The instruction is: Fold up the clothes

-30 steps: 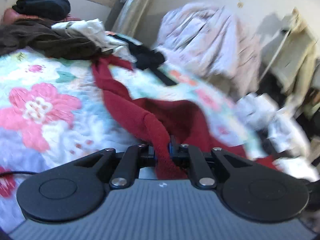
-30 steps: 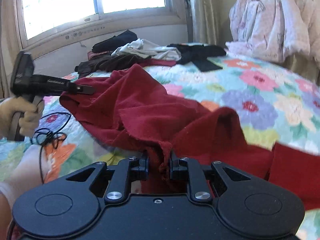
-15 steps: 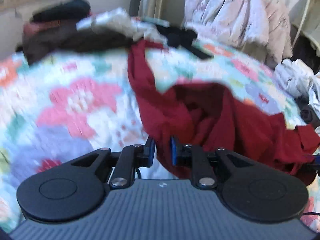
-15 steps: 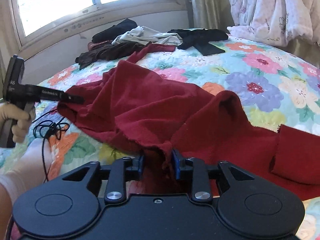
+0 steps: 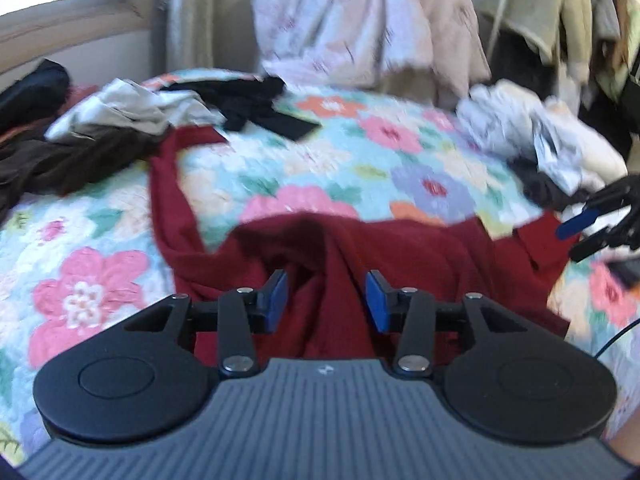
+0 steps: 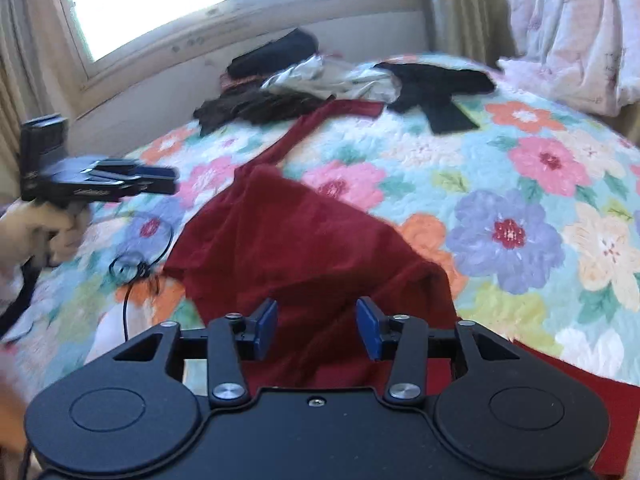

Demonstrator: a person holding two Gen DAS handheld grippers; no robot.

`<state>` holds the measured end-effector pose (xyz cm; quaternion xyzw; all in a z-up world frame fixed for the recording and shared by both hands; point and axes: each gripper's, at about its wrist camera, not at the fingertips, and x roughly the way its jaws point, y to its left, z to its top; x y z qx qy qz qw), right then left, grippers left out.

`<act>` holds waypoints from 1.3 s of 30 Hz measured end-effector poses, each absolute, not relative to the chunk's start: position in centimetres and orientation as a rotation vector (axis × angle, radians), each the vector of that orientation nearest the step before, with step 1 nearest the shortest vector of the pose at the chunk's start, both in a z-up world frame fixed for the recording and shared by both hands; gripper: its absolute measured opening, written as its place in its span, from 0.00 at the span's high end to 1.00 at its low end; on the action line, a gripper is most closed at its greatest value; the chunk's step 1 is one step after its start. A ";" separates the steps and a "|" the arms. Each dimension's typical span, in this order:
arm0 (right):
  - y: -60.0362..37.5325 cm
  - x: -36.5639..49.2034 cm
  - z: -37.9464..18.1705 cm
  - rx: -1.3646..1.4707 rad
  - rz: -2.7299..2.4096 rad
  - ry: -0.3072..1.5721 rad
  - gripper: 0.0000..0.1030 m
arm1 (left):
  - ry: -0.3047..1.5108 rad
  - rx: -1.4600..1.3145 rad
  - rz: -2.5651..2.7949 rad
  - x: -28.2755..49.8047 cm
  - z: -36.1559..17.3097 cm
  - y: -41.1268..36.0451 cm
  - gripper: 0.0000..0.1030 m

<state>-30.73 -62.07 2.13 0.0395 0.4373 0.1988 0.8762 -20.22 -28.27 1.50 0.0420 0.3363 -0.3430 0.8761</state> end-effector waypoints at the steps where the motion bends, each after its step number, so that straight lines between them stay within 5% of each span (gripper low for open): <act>1: -62.5 -30.7 1.9 0.087 0.406 0.945 0.49 | 0.716 0.099 -0.721 -20.1 0.9 -28.9 0.59; 5: -63.4 -30.3 1.2 0.210 0.362 1.020 0.47 | 0.761 0.090 -0.743 -19.8 -1.4 -30.5 0.57; 7: -63.1 -29.8 -0.4 0.303 0.377 1.023 0.36 | 0.789 0.059 -0.730 -19.4 -2.7 -31.0 0.57; 13: -61.5 -28.0 -7.0 0.415 0.281 1.078 0.36 | 0.829 0.045 -0.698 -18.1 -4.9 -32.0 0.54; 17: -59.7 -28.3 -8.2 0.286 0.286 1.114 0.31 | 0.804 0.062 -0.734 -18.5 -5.2 -32.3 0.34; 19: -59.0 -28.4 -8.3 0.230 0.302 1.105 0.31 | 0.808 0.056 -0.745 -18.5 -5.6 -32.5 0.37; 20: -58.6 -28.5 -8.4 0.204 0.309 1.100 0.31 | 0.822 0.063 -0.761 -18.5 -5.9 -32.6 0.53; 21: -58.4 -28.4 -8.3 0.189 0.330 1.094 0.45 | 0.834 0.074 -0.779 -18.5 -6.2 -32.8 0.91; 22: -58.2 -28.2 -8.1 0.176 0.352 1.088 0.71 | 0.837 0.091 -0.797 -18.6 -6.2 -33.0 0.89; 24: -57.9 -27.8 -7.3 0.118 0.361 1.066 0.93 | 0.818 0.118 -0.825 -18.8 -5.6 -33.2 0.89; 28: -57.7 -27.1 -4.4 0.038 0.308 0.945 0.95 | 0.767 0.090 -0.883 -17.5 -2.9 -33.5 0.90; 39: -67.1 -18.0 1.9 0.415 0.151 0.652 0.95 | 0.674 -0.025 -0.831 -5.6 3.8 -37.3 0.89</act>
